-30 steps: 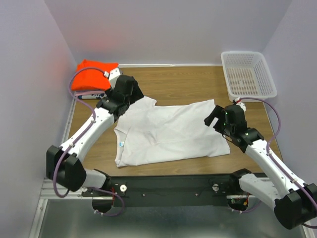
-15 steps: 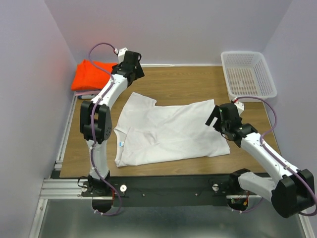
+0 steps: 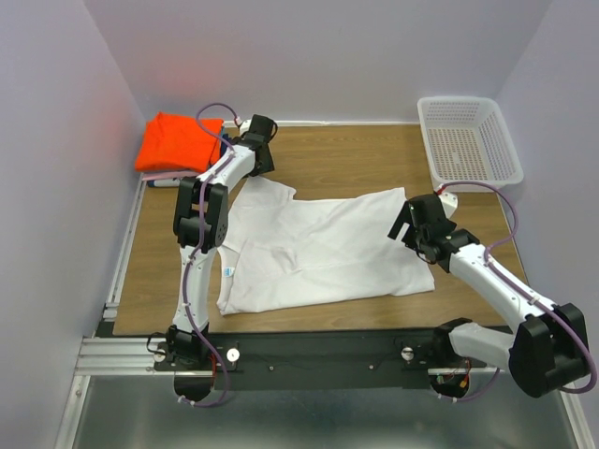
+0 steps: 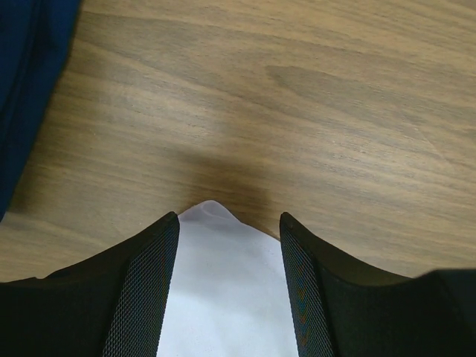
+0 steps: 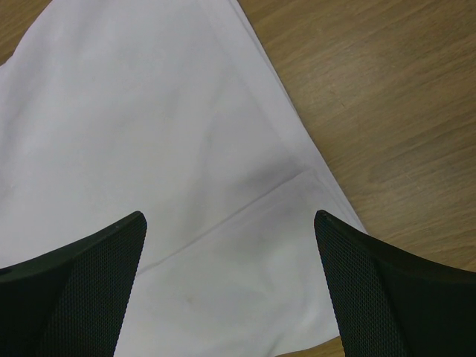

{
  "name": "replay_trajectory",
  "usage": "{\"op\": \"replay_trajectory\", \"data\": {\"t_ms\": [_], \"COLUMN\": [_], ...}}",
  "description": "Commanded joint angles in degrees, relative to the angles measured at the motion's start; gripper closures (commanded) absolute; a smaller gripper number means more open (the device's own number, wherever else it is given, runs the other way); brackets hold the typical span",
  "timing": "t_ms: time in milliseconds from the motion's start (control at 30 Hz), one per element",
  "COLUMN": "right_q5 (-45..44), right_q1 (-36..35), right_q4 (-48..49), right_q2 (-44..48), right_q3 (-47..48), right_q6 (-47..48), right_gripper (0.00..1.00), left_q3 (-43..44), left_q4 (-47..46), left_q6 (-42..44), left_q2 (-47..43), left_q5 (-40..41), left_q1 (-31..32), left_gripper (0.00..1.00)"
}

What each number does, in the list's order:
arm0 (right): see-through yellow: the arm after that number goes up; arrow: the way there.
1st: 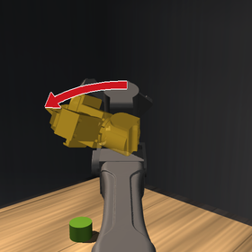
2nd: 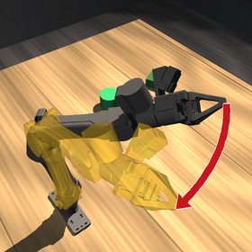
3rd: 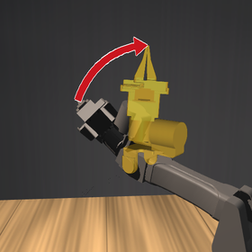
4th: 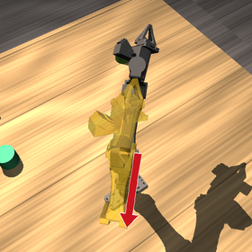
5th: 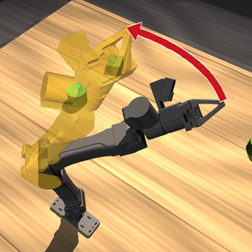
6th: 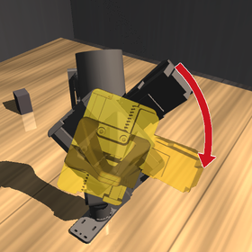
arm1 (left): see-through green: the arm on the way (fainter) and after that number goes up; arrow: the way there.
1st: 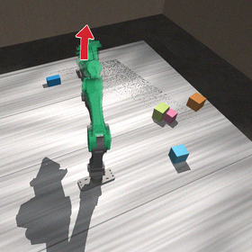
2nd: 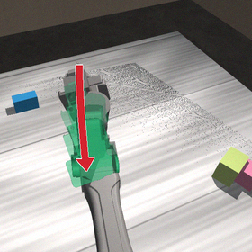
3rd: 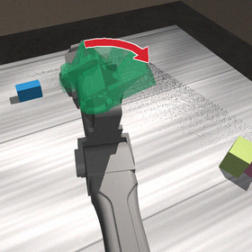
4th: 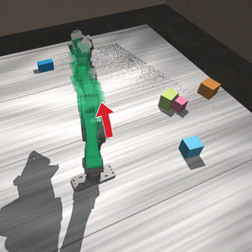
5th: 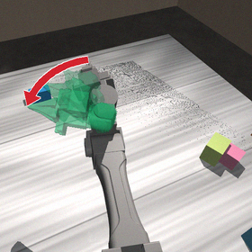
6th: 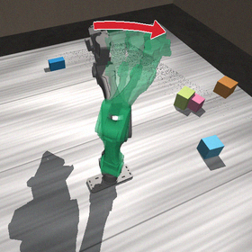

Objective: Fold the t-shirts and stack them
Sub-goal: Fold the tshirt

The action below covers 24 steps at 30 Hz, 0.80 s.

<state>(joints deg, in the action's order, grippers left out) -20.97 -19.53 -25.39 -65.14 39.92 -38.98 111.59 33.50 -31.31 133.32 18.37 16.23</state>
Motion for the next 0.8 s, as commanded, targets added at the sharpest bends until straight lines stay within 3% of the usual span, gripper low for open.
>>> {"op": "replay_trajectory", "data": {"t_ms": [0,400,767], "right_q5": [-2.1,-2.7,-3.0], "right_q1": [-0.2,-0.2,-0.2], "right_q4": [0.2,0.2,0.3], "right_q2": [-0.6,-0.6,-4.3], "right_q3": [1.0,0.5,5.9], "right_q6": [0.3,0.0,-1.4], "right_gripper": [0.00,0.00,0.00], "left_q3": [0.9,1.6,-2.4], "left_q4": [0.5,0.3,-2.9], "left_q6": [0.3,0.2,1.1], "left_q2": [1.2,3.8,2.1], "left_q5": [0.1,0.1,-4.4], "left_q1": [-0.5,-1.4,-1.4], "left_gripper": [0.36,0.43,1.00]}}
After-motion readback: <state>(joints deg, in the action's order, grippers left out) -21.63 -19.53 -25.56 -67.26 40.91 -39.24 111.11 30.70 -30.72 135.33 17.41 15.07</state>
